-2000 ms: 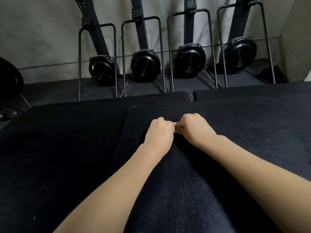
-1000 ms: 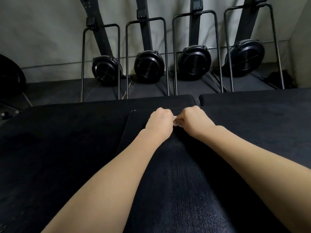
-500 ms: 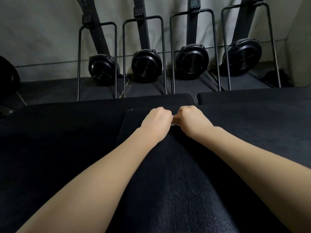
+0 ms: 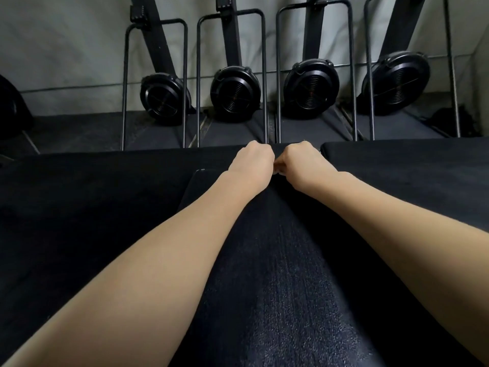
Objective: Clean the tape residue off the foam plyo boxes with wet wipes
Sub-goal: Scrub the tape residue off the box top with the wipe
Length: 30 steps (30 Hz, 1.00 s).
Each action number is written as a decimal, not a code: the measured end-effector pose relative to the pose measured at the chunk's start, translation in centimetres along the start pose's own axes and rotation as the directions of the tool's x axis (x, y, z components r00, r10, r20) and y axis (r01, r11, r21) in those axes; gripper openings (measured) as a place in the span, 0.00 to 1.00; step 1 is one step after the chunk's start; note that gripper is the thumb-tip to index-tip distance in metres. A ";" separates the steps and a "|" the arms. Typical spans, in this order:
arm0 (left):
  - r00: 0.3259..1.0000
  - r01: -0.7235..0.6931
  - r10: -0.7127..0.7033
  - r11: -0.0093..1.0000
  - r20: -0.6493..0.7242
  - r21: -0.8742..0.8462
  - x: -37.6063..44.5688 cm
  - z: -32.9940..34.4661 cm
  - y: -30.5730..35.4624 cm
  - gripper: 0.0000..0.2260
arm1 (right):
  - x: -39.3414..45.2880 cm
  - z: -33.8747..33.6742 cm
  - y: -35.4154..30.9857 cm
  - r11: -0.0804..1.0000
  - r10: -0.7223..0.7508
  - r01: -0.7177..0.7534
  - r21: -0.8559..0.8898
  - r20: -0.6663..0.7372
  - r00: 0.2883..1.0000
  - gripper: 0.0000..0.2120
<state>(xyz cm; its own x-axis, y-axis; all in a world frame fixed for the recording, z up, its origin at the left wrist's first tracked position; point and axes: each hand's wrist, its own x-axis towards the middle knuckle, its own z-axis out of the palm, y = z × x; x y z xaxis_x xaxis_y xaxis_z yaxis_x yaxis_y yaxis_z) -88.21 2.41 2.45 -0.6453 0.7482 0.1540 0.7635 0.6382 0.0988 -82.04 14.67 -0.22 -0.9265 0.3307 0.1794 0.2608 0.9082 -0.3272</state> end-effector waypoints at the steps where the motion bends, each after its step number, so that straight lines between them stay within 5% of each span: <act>1: 1.000 0.000 -0.001 1.000 -0.007 -0.006 -0.1 0.0 0.2 0.11 | 0.0 0.0 0.3 1.000 -0.006 0.006 -0.012 0.005 1.000 0.07; 8: 0.997 -0.083 0.082 0.994 -0.005 -0.066 -0.8 0.3 5.6 0.09 | -2.7 -2.0 5.8 0.995 0.043 -0.045 -0.094 -0.015 0.999 0.05; 17: 0.989 -0.130 0.129 0.991 0.076 0.009 -7.0 -1.1 7.6 0.07 | -9.9 -3.1 3.9 0.997 0.059 -0.061 0.042 0.048 0.997 0.05; 23: 0.928 -0.369 0.363 0.867 0.081 0.335 -11.2 -0.6 8.7 0.08 | -15.8 -4.1 1.9 1.000 -0.007 0.007 0.018 0.040 0.999 0.12; 26: 0.932 -0.353 0.359 0.859 0.055 0.370 -9.9 -0.7 9.2 0.08 | -15.3 -4.7 0.8 1.000 0.013 -0.013 -0.007 -0.003 1.000 0.20; 30: 0.940 -0.329 0.340 0.872 0.035 0.361 -7.4 -0.5 9.8 0.08 | -12.6 -3.8 2.0 0.990 0.142 -0.142 -0.001 -0.038 0.989 0.16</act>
<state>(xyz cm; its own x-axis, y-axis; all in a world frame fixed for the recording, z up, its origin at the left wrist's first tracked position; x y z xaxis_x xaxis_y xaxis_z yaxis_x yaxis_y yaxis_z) -75.91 3.06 2.78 -0.3482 0.9264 0.1434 0.8696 0.3763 -0.3198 -68.82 13.29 0.45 -0.8693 0.4656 0.1661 0.3898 0.8523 -0.3489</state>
